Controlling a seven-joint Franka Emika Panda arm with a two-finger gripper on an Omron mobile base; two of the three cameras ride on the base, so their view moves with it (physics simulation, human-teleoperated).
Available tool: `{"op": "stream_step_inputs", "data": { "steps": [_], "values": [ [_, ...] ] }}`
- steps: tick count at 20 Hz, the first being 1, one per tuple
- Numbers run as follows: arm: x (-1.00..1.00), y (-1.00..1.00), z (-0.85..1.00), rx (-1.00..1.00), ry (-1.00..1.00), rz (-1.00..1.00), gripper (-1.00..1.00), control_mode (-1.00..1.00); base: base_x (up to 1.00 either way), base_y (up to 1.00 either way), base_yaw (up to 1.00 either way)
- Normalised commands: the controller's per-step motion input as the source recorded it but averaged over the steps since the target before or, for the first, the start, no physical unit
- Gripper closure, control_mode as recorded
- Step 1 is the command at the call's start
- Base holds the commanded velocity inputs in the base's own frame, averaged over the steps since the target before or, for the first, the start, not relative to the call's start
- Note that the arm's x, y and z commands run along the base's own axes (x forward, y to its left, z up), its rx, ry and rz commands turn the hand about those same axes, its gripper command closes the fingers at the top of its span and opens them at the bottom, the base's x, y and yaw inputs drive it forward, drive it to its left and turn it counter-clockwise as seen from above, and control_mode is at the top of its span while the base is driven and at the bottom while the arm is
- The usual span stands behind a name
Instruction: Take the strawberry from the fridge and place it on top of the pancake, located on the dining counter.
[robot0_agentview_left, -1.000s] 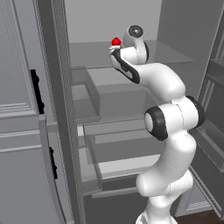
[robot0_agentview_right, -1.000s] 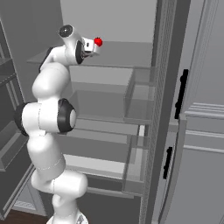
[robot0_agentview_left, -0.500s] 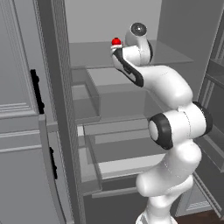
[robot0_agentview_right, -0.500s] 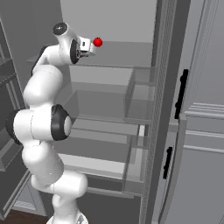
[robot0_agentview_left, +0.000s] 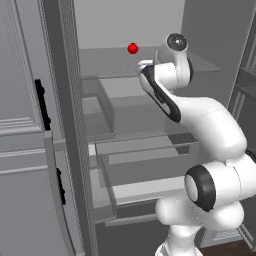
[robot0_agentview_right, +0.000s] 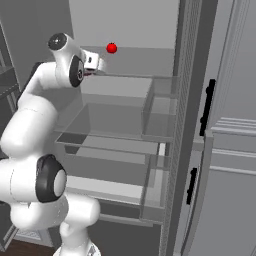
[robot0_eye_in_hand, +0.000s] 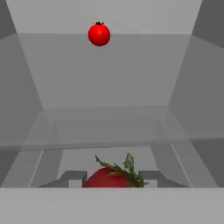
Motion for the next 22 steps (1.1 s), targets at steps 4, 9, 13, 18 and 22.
{"op": "stream_step_inputs", "data": {
  "steps": [4,9,13,18,22],
  "values": [
    [-1.00,-0.31,0.00,0.00,0.06,-0.03,1.00,-1.00,0.00,0.00,0.00],
    [-1.00,-0.21,-0.01,0.00,0.07,-0.03,1.00,-1.00,0.00,0.00,0.00],
    [-0.99,-0.02,-0.35,0.00,0.14,-0.04,1.00,-1.00,0.00,0.00,0.00],
    [-0.30,0.00,-0.52,-0.02,0.28,-0.02,1.00,-1.00,0.00,0.00,0.00],
    [0.00,0.04,-0.20,0.00,0.19,0.00,1.00,1.00,-0.16,0.00,0.00]
  ]
}}
